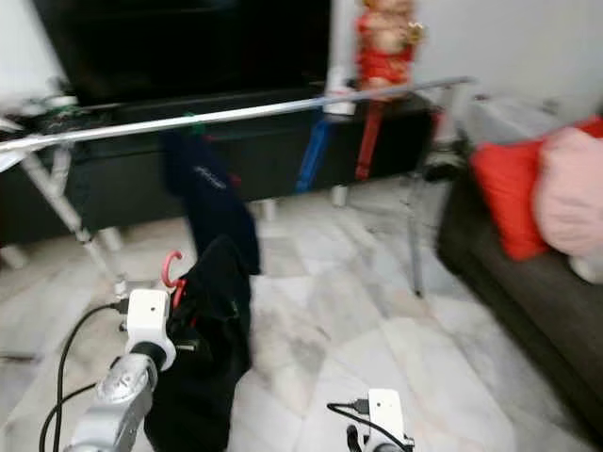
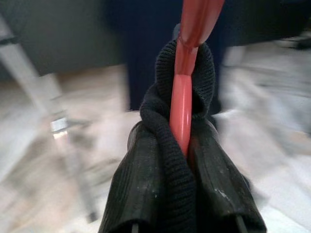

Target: Hang hanger

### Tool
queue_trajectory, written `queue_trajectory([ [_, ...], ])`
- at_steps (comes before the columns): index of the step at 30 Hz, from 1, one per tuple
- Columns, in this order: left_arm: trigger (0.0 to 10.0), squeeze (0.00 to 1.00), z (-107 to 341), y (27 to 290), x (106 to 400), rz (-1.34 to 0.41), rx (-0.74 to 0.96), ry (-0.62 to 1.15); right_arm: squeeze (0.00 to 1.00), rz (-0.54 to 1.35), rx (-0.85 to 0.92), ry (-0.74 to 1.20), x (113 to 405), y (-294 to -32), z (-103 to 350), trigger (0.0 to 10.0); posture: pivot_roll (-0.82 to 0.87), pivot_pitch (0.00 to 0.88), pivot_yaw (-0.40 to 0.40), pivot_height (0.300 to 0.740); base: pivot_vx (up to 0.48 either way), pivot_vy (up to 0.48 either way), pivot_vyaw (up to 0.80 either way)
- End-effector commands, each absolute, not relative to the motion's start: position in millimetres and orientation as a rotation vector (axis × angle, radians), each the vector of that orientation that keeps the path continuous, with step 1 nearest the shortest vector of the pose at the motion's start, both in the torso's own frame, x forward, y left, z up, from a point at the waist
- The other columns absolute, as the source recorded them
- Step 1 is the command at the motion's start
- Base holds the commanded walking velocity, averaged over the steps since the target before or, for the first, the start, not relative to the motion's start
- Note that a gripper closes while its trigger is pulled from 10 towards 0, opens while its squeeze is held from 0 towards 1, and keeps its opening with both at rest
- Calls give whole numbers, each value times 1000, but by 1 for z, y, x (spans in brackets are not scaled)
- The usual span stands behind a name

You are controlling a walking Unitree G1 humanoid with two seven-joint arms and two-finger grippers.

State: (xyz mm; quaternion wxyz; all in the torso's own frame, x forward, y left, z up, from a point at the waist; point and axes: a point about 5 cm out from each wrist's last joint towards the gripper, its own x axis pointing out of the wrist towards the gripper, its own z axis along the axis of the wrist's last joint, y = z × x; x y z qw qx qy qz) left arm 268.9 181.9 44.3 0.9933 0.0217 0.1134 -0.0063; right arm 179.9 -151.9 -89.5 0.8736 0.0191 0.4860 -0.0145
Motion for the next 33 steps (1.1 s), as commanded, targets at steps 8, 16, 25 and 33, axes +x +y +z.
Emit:
queue_trajectory([
  [8, 10000, 0, 55, 181, 275, -12, 61, 187, 0, -21, 44, 1025, 179, -153, -90, 10000, -104, 0, 1, 740, 424, 0, 67],
  [16, 10000, 0, 52, 177, 274, -26, 75, 201, 0, 0, 33, 1026, 179, -153, -90, 10000, -102, 0, -7, 740, 307, 0, 0],
  [25, 10000, 0, 44, 177, 271, -16, 72, 227, 0, 5, 22, 1031, 178, -154, -90, 10000, -102, 0, -10, 740, 0, 0, 0],
  [33, 10000, 0, 34, 183, 266, -2, 96, 265, 0, 7, 24, 1029, 179, -154, -90, 10000, -101, 0, -12, 740, 0, 0, 0],
])
